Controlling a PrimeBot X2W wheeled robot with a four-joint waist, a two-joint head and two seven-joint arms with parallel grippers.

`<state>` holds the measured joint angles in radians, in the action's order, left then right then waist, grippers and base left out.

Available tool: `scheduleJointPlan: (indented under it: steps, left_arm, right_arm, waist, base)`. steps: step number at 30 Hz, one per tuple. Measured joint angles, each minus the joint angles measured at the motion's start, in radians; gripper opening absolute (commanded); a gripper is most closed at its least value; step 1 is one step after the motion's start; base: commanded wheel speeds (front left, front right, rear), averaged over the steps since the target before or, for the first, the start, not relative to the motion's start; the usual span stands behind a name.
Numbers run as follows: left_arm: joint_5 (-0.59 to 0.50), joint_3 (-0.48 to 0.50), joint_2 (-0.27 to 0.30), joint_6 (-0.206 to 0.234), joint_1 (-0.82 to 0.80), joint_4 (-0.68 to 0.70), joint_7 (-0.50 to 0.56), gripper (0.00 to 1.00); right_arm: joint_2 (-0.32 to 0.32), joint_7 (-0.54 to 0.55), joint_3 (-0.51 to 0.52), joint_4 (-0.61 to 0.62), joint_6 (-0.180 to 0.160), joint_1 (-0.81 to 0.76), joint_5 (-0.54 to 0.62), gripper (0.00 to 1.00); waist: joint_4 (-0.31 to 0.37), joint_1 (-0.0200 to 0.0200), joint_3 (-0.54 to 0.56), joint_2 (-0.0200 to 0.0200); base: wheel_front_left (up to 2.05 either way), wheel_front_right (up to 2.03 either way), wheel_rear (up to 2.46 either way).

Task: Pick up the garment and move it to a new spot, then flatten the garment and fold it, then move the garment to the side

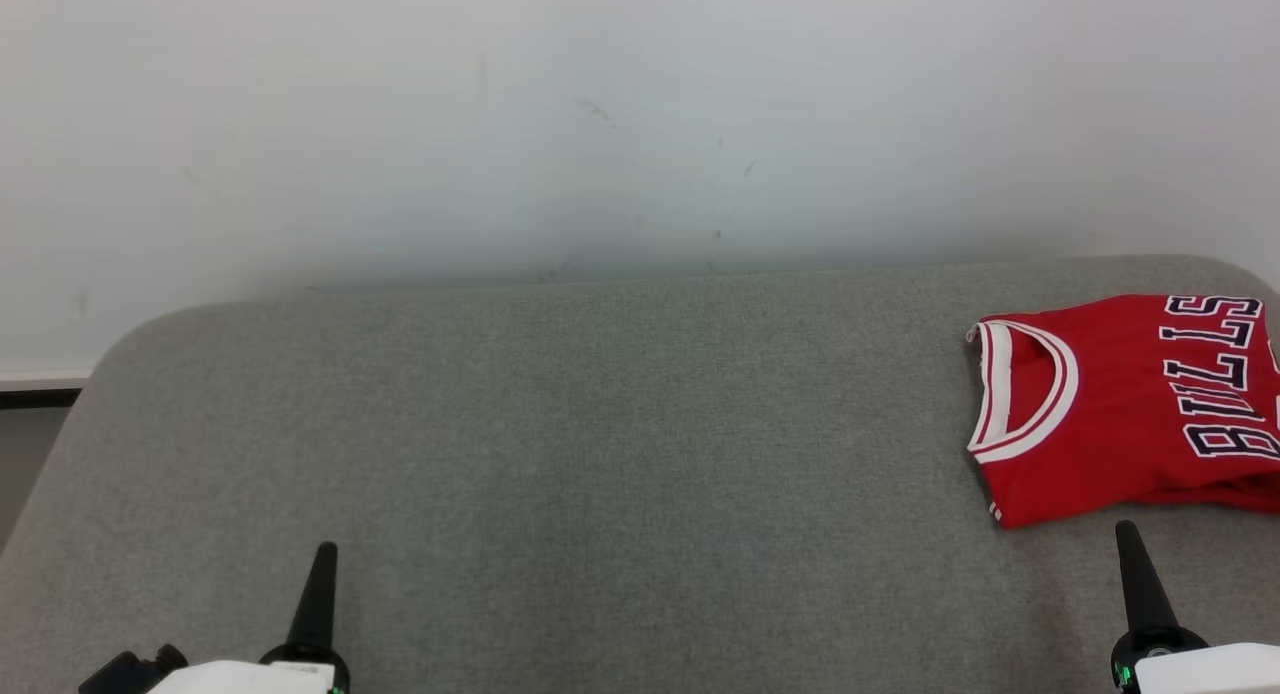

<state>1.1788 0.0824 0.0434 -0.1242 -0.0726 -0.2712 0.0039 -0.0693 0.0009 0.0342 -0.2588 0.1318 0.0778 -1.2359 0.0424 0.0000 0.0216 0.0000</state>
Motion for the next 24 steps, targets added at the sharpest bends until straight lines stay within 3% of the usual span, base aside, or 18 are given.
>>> scheduleJointPlan:
  steps: [24]
  left_arm:
    - [0.218, 0.014, 0.001, -0.002, -0.014, 0.012, 0.057, 0.0]
  right_arm:
    - [0.007, 0.056, 0.038, 0.005, 0.0, 0.012, -0.187, 0.0]
  waist:
    - [-0.019, 0.0, -0.011, 0.0]
  base:
    - [0.0, 0.0, 0.0]
